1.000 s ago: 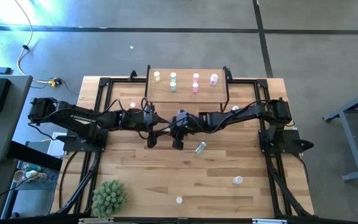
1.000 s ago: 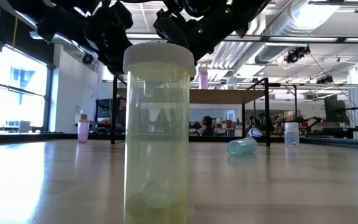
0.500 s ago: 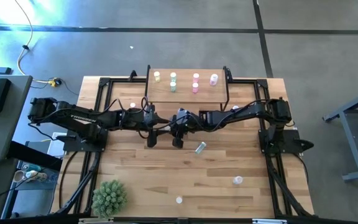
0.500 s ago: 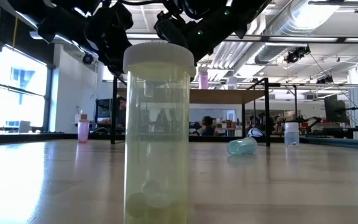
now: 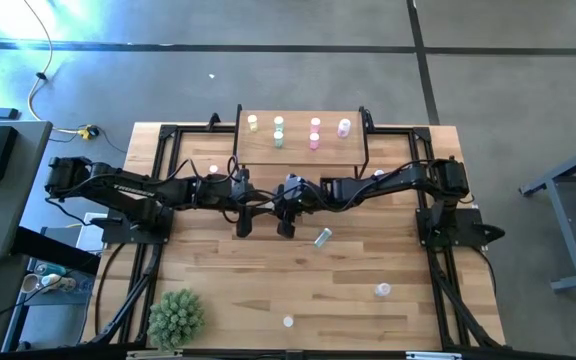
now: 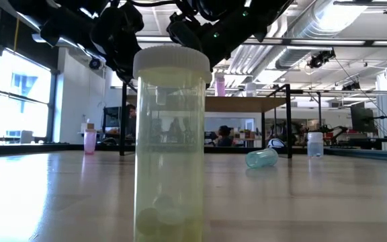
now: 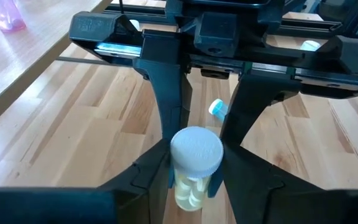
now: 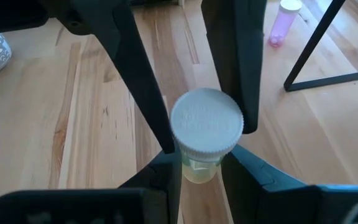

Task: Pick and place medicine bottles onto shelf by color
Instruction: Put the right yellow pill bottle and align it with the other yellow pill bottle on the shelf

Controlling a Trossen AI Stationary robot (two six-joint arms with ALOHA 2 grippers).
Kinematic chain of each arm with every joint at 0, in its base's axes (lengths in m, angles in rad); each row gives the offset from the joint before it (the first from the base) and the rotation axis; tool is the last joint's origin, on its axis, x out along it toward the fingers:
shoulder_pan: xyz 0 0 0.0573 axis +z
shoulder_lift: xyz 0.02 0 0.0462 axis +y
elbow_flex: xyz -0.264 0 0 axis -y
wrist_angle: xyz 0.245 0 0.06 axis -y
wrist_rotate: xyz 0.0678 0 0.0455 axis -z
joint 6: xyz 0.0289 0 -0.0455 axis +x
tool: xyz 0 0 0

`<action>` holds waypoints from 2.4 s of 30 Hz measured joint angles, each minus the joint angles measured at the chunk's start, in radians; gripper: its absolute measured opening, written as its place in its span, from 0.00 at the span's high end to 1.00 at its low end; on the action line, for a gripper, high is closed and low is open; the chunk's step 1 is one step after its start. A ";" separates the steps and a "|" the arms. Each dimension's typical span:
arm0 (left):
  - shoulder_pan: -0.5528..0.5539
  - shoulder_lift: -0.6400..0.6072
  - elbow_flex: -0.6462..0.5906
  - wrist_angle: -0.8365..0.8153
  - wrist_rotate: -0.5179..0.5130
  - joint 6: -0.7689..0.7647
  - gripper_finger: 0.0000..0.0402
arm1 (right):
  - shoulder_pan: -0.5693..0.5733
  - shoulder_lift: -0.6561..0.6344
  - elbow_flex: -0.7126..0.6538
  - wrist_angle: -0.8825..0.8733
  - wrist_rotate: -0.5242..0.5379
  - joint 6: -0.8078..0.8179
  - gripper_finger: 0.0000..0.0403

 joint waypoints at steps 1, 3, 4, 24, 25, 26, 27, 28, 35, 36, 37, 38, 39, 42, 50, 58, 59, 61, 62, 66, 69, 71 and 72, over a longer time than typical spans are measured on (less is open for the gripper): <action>0.000 0.000 0.000 0.000 0.006 0.000 0.70 | 0.000 0.000 0.000 0.000 0.000 0.000 0.79; 0.000 0.000 0.000 0.000 0.008 0.000 0.71 | 0.000 0.000 0.000 0.000 0.000 0.001 0.79; 0.000 0.000 0.000 0.000 0.008 0.000 0.71 | 0.000 0.000 0.000 0.000 0.000 0.005 0.79; -0.001 0.000 0.000 0.000 0.010 0.000 0.72 | -0.001 -0.013 -0.001 -0.016 -0.010 0.000 0.58; 0.000 0.000 0.000 0.001 0.006 0.000 0.72 | -0.003 -0.023 -0.001 -0.028 -0.010 0.001 0.55; -0.001 -0.001 0.000 0.000 -0.006 0.000 0.72 | -0.004 -0.034 -0.001 -0.046 -0.010 0.007 0.53; -0.001 -0.003 0.000 0.000 -0.019 0.000 0.72 | -0.006 -0.046 -0.001 -0.059 -0.010 0.009 0.52; 0.000 -0.004 0.000 0.003 -0.035 -0.001 0.72 | -0.007 -0.058 -0.001 -0.079 -0.010 0.009 0.50; 0.025 -0.026 0.012 0.010 -0.097 -0.008 0.72 | -0.021 -0.128 -0.001 -0.170 -0.010 0.003 0.49; 0.033 -0.026 0.018 0.004 -0.099 -0.008 0.72 | -0.026 -0.136 -0.001 -0.190 -0.010 0.000 0.49; 0.044 -0.033 0.025 -0.002 -0.099 -0.008 0.72 | -0.030 -0.144 -0.001 -0.196 -0.010 0.000 0.49; 0.053 -0.042 0.036 -0.004 -0.099 -0.005 0.72 | -0.036 -0.154 -0.001 -0.209 -0.011 0.000 0.49; 0.062 -0.044 0.052 -0.004 -0.099 0.003 0.72 | -0.041 -0.163 -0.001 -0.224 -0.010 -0.005 0.49; 0.097 -0.048 0.091 -0.072 -0.099 0.020 0.72 | -0.055 -0.187 -0.001 -0.240 -0.008 -0.024 0.49; 0.190 -0.053 0.207 -0.201 -0.178 0.045 0.72 | -0.077 -0.242 -0.001 -0.270 -0.009 -0.038 0.49; 0.288 -0.053 0.246 -0.246 -0.337 -0.032 0.72 | -0.079 -0.270 -0.001 -0.284 0.006 -0.045 0.49; 0.301 -0.053 0.246 -0.254 -0.354 -0.048 0.72 | -0.079 -0.272 -0.001 -0.280 0.006 -0.045 0.49; 0.331 -0.053 0.246 -0.271 -0.367 -0.084 0.72 | -0.079 -0.272 -0.001 -0.280 0.008 -0.045 0.49; 0.343 -0.053 0.245 -0.276 -0.367 -0.100 0.72 | -0.079 -0.272 -0.001 -0.281 0.009 -0.045 0.49; 0.370 -0.053 0.244 -0.286 -0.368 -0.131 0.72 | -0.079 -0.272 -0.001 -0.281 0.009 -0.045 0.49; 0.371 -0.053 0.238 -0.280 -0.366 -0.141 0.72 | -0.079 -0.272 -0.001 -0.280 0.009 -0.045 0.49; 0.371 -0.050 0.238 -0.280 -0.369 -0.151 0.72 | -0.079 -0.272 -0.001 -0.281 0.009 -0.045 0.49; 0.370 -0.043 0.238 -0.279 -0.380 -0.159 0.72 | -0.079 -0.272 -0.001 -0.280 0.009 -0.045 0.49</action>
